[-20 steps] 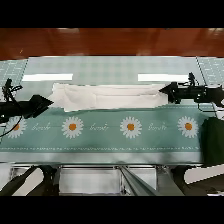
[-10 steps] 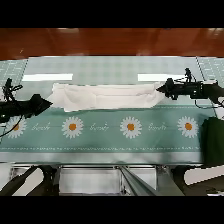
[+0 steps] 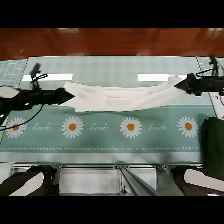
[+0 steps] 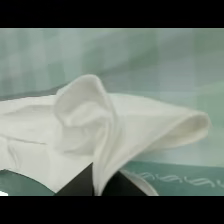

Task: Fold the shirts.

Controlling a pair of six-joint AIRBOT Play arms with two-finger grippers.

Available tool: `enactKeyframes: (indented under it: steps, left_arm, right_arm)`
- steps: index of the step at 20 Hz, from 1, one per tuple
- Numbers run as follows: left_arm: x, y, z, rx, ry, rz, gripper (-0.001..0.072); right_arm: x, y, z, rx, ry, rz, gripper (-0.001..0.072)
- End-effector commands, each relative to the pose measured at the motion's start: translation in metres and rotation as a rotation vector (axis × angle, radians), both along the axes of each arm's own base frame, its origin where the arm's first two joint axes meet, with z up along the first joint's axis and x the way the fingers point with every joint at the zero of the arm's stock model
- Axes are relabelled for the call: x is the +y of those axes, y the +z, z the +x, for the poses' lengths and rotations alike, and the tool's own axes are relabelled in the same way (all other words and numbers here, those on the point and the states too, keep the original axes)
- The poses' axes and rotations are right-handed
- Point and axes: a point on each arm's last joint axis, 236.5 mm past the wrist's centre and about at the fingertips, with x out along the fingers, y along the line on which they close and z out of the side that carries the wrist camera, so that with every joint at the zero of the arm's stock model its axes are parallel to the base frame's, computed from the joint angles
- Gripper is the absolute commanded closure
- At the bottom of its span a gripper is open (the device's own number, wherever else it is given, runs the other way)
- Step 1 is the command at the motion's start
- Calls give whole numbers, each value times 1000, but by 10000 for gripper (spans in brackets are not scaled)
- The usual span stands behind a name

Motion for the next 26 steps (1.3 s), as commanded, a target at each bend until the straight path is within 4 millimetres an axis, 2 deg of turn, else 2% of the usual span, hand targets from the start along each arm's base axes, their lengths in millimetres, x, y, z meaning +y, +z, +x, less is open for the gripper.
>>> enactKeyframes:
  steps: [1,4,7,9,11,14,16,18,20,21,23,25,26]
  left_arm:
    - [-97,12,21,-50,-152,-7,683]
    - [-173,-6,28,2,-300,66,683]
    - [-250,-26,18,62,-440,101,683]
    - [-300,-37,-5,108,-534,91,684]
    - [-342,-49,-35,128,-619,90,683]
    - [-383,-55,-72,139,-693,58,683]
    - [-402,-55,-94,171,-716,8,683]
    - [-404,-60,-99,185,-724,6,683]
    - [-389,-52,-78,187,-695,1,682]
    - [-373,-43,-59,178,-678,0,682]
    - [-329,-25,-19,160,-643,24,682]
    - [-266,-8,23,144,-552,78,682]
    - [-236,1,38,131,-501,101,682]
  right_arm:
    - [-10,58,-33,-89,2,-95,686]
    - [1,102,-58,-173,4,-138,686]
    - [13,132,-77,-232,-3,-151,686]
    - [19,141,-86,-250,-1,-157,686]
    - [23,146,-91,-257,5,-159,686]
    - [27,146,-90,-262,5,-134,686]
    - [31,138,-91,-245,9,-104,686]
    - [34,125,-93,-217,8,-77,686]
    - [35,114,-95,-194,8,-66,686]
    - [35,113,-95,-192,7,-63,686]
    - [41,125,-88,-237,1,-22,686]
    - [54,138,-79,-296,10,13,686]
    - [66,141,-75,-314,33,26,686]
